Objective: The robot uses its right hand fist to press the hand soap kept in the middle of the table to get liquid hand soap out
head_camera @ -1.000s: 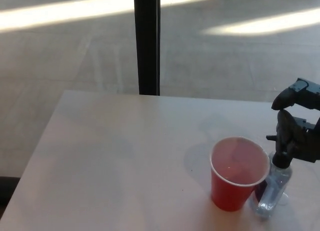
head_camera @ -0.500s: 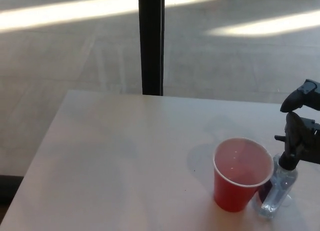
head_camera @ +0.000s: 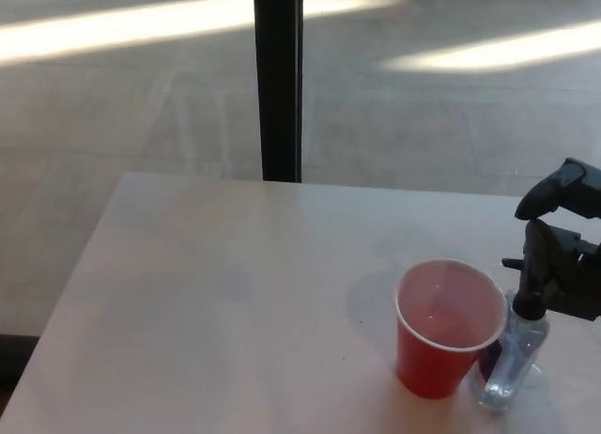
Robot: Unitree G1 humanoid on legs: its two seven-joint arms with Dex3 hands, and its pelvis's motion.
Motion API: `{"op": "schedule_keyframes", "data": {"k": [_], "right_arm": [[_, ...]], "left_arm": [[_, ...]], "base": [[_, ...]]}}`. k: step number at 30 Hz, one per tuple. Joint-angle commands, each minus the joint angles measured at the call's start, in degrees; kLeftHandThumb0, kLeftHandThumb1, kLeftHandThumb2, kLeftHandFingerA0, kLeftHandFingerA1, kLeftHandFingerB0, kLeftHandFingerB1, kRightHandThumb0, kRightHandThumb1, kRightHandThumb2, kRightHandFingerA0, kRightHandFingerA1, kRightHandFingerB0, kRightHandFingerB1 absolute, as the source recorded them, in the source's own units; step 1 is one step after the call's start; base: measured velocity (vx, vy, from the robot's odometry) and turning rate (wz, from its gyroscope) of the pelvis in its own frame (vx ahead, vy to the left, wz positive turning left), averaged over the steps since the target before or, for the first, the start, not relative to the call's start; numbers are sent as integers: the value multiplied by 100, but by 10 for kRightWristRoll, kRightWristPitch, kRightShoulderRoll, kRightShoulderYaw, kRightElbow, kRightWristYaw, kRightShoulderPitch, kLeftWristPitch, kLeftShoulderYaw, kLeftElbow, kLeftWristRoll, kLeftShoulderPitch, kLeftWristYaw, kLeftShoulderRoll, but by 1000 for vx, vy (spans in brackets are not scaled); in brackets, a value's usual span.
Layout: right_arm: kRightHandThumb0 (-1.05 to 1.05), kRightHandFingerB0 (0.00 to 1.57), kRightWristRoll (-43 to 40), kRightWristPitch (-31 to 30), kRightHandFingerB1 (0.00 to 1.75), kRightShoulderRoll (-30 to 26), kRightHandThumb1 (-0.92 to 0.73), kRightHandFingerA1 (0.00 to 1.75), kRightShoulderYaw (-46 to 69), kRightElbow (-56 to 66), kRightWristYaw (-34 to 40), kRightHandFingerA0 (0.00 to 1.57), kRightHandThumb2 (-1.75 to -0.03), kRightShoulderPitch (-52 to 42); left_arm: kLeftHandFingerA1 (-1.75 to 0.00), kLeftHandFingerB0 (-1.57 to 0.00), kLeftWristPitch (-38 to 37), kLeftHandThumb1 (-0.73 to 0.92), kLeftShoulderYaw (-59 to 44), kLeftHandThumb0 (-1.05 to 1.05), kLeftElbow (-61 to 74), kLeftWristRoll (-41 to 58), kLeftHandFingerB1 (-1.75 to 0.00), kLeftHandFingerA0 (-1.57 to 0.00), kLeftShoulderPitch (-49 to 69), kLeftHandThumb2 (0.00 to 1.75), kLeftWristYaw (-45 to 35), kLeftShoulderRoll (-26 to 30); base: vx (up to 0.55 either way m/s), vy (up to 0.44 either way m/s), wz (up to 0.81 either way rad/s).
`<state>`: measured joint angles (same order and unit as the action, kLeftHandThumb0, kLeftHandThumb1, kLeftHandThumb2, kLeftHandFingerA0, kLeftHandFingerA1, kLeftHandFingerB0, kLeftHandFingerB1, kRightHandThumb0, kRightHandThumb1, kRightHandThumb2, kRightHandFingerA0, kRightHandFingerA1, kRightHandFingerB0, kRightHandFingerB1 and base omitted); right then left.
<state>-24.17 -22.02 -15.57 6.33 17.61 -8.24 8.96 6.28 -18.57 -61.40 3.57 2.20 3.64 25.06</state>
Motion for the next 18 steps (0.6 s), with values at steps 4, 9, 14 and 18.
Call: {"op": "schedule_keyframes", "data": {"k": [4, 9, 14, 18], "right_arm": [[-17, 78, 17, -43, 160, -3, -55, 175, -27, -38, -11, 99, -123, -58], [-18, 73, 28, -37, 164, -20, -52, 175, -31, -48, -14, 96, -127, -61], [-20, 76, 29, -25, 155, -29, -49, 175, -44, -54, -21, 97, -129, -74], [-19, 76, 29, -24, 157, -35, -49, 175, -65, -55, -28, 98, -129, -82]], "left_arm": [[-87, -58, 3, 67, 3, -45, 8, -2, -79, -71, 5, 98, 4, 10], [-84, -56, 12, 67, -1, -44, 16, 1, -79, -67, -1, 98, 9, 9], [-86, -60, 13, 68, 4, -46, 12, -3, -81, -69, -6, 98, 9, 11], [-86, -62, 9, 67, 5, -46, 11, -3, -83, -70, -5, 101, 4, 12]], "base": [[0, 0, 0], [0, 0, 0], [0, 0, 0], [0, 0, 0]]}}
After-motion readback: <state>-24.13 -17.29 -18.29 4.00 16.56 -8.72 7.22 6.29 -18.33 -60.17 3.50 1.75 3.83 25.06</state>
